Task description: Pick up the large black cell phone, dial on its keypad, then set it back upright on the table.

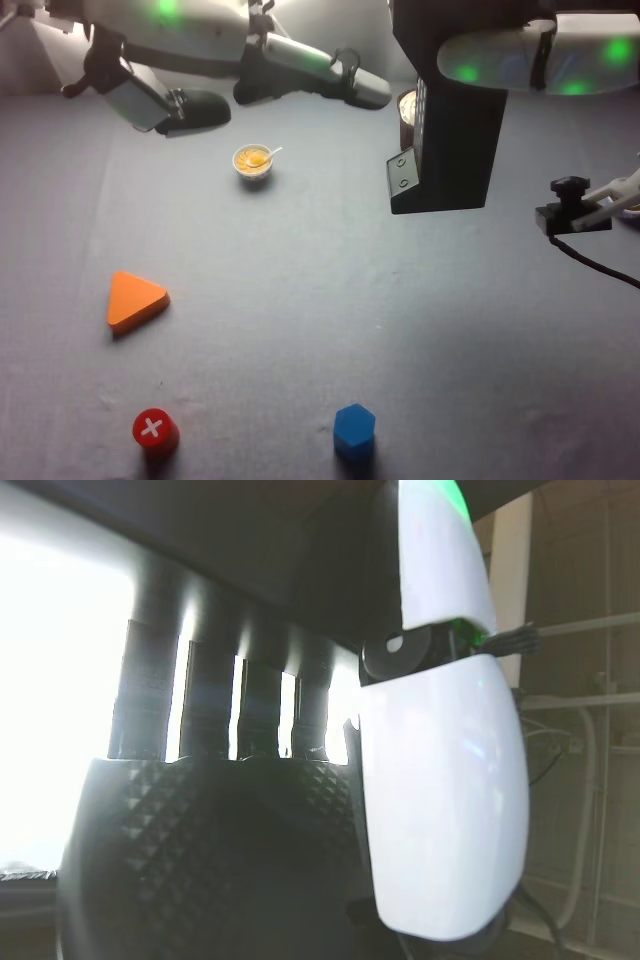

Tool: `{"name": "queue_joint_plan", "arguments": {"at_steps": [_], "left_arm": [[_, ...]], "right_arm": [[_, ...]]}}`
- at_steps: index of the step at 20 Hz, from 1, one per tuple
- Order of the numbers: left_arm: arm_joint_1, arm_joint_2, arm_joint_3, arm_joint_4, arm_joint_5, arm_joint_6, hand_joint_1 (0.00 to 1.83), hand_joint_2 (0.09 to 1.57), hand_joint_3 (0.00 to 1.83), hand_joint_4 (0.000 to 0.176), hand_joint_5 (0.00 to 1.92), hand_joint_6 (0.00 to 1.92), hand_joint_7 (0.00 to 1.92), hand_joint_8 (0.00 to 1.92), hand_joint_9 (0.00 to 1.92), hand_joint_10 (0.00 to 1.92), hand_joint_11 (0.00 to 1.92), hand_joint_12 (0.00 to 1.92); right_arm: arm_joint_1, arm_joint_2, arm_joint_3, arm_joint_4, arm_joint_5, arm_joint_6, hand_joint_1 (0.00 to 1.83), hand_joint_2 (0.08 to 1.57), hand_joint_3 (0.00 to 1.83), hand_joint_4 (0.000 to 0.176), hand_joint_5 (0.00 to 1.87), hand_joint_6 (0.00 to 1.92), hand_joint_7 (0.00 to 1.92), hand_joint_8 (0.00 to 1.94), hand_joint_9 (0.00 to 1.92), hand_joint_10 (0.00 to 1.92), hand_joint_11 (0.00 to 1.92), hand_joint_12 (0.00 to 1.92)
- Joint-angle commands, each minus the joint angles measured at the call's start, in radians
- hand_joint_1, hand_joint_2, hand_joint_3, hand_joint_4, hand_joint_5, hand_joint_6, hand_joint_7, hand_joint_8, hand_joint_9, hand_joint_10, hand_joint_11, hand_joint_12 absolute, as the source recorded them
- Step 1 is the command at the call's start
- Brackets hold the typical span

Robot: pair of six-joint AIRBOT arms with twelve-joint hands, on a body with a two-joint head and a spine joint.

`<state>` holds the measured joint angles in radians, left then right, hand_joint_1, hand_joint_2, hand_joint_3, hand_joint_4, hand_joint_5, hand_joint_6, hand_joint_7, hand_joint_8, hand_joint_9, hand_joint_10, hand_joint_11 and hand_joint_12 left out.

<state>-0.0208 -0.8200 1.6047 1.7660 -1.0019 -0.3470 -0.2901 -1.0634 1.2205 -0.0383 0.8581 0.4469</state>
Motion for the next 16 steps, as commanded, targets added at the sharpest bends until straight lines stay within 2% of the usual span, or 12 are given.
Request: {"name": "queue_joint_plan", "arguments": {"at_steps": [1,2,3,4,6,8,10,11,12,14,15,16], "left_arm": [[-0.026,0.004,0.001,-0.091,0.027,0.008,1.34,0.88,0.81,0.147,0.01,0.0,0.72,1.71,1.0,1.92,1.01,1.92],[-0.025,0.001,0.001,-0.092,0.036,0.009,1.34,0.89,0.8,0.144,0.01,0.0,0.72,1.71,1.0,1.92,1.01,1.92],[-0.023,-0.002,0.001,-0.093,0.043,0.01,1.33,0.9,0.77,0.149,0.0,0.0,0.71,1.71,1.0,1.92,1.02,1.92],[-0.02,-0.005,0.0,-0.099,0.048,0.014,1.33,0.92,0.73,0.155,0.0,0.0,0.71,1.7,0.99,1.92,1.01,1.92],[-0.012,-0.009,-0.002,-0.111,0.053,0.019,1.33,0.94,0.69,0.164,0.0,0.0,0.7,1.68,0.96,1.92,0.96,1.92],[-0.006,-0.013,-0.009,-0.117,0.06,0.022,1.33,0.92,0.75,0.168,0.01,0.0,0.71,1.7,0.98,1.92,0.97,1.92],[0.0,-0.014,-0.026,-0.128,0.07,0.027,1.33,0.92,0.75,0.155,0.0,0.0,0.7,1.71,0.97,1.92,0.99,1.92],[0.0,-0.014,-0.034,-0.132,0.075,0.028,1.33,0.92,0.75,0.145,0.0,0.0,0.7,1.71,0.99,1.92,1.03,1.92],[0.001,-0.014,-0.048,-0.136,0.083,0.028,1.33,0.92,0.74,0.139,0.0,0.0,0.7,1.7,0.99,1.92,1.06,1.92],[0.001,-0.014,-0.077,-0.137,0.1,0.024,1.33,0.92,0.74,0.146,0.0,0.0,0.7,1.7,0.99,1.92,1.06,1.92],[0.001,-0.015,-0.094,-0.139,0.104,0.022,1.33,0.93,0.74,0.149,0.0,0.0,0.7,1.7,1.0,1.92,1.08,1.92],[0.002,-0.015,-0.102,-0.139,0.106,0.019,1.33,0.93,0.73,0.159,0.0,0.0,0.7,1.7,0.99,1.92,1.07,1.92]], "right_arm": [[0.022,0.011,0.0,0.033,0.14,0.015,1.39,1.14,0.0,0.0,0.91,0.94,0.86,1.16,0.89,1.28,0.79,1.41],[0.022,0.011,0.001,0.033,0.14,0.015,1.37,1.14,0.0,0.0,0.92,0.93,0.86,1.17,0.89,1.3,0.81,1.31],[0.023,0.011,0.002,0.033,0.14,0.012,1.46,1.12,0.0,0.0,0.95,0.85,0.87,1.11,0.91,1.16,0.79,1.57],[0.023,0.011,0.002,0.033,0.14,0.011,1.48,1.13,0.0,0.0,0.93,0.86,0.85,1.12,0.9,1.16,0.78,1.64],[0.025,0.012,0.003,0.033,0.14,0.01,1.48,1.13,0.0,0.0,0.93,0.85,0.86,1.12,0.89,1.18,0.78,1.65],[0.026,0.012,0.003,0.033,0.14,0.009,1.48,1.13,0.0,0.0,0.95,0.81,0.86,1.12,0.89,1.18,0.79,1.64],[0.027,0.014,0.002,0.033,0.14,0.006,1.48,1.13,0.0,0.0,0.94,0.84,0.86,1.12,0.9,1.15,0.78,1.64],[0.027,0.015,0.003,0.033,0.14,0.005,1.4,1.12,0.0,0.0,0.94,0.88,0.91,1.09,0.94,1.22,0.84,1.37],[0.028,0.015,0.003,0.033,0.14,0.004,1.47,1.11,0.0,0.0,0.96,0.82,0.92,1.03,0.96,1.09,0.82,1.54],[0.03,0.015,0.004,0.033,0.14,0.0,1.49,1.11,0.0,0.0,0.93,0.85,0.91,1.04,0.95,1.09,0.8,1.61],[0.032,0.015,0.005,0.033,0.14,-0.001,1.39,1.13,0.0,0.0,0.91,0.92,0.9,1.12,0.92,1.24,0.82,1.38],[0.034,0.015,0.006,0.033,0.14,-0.001,1.37,1.14,0.0,0.0,0.9,0.93,0.88,1.16,0.9,1.3,0.85,1.31]]}}
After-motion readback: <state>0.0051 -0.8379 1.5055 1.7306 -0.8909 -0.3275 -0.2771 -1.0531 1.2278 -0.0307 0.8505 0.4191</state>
